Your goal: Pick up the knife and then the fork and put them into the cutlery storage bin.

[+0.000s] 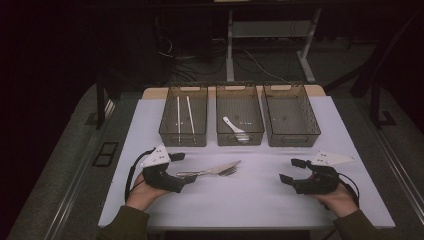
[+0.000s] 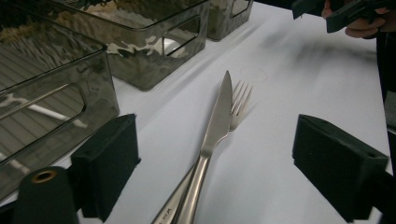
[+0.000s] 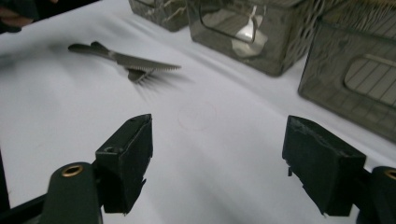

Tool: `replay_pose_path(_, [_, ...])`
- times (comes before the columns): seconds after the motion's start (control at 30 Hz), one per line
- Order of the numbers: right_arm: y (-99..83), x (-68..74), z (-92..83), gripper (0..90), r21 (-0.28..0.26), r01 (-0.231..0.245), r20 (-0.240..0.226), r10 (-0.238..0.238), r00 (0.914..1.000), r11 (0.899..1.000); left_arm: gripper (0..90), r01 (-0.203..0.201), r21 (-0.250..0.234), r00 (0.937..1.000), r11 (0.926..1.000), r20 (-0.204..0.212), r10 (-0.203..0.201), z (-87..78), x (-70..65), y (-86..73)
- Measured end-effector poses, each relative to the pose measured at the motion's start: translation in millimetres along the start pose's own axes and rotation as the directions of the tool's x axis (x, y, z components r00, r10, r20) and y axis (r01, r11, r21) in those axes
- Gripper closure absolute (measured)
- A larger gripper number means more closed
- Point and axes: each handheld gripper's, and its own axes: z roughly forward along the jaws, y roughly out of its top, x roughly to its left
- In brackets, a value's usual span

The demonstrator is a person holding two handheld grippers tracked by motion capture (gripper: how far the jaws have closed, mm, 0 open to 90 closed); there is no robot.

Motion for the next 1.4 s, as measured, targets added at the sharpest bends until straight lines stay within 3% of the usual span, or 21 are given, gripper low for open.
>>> replay_pose_path(0.4, [-9.2,2.9,-2.0,24.0,0.028,-0.009,0.03,0.008,0.9995,1.0,19.9,-0.009,0.019,1.0,0.9998,0.002,0.009,14.5,15.2,10.0])
replay_pose_path(0.53, [-9.3,2.9,-2.2,24.0,0.026,-0.008,0.027,0.007,0.9996,1.0,24.0,-0.02,0.014,0.9998,0.9997,0.006,0.02,20.9,14.0,10.3])
replay_pose_path(0.73, [-9.4,2.3,-1.5,24.1,0.028,-0.011,0.022,0.011,0.9997,1.0,32.3,-0.033,0.066,0.9993,0.9973,0.022,0.031,31.1,11.6,6.2])
replay_pose_path(1.17, [-9.8,1.5,-1.7,24.1,0.025,-0.016,0.024,0.016,0.9996,1.0,49.4,-0.075,0.206,0.9971,0.9756,0.03,0.07,49.3,12.3,-8.6])
replay_pose_path(1.4, [-10.1,0.8,-2.0,24.1,0.024,-0.015,0.024,0.015,0.9996,1.0,54.8,-0.126,0.265,0.9919,0.956,0.045,0.119,58.5,9.8,-13.0])
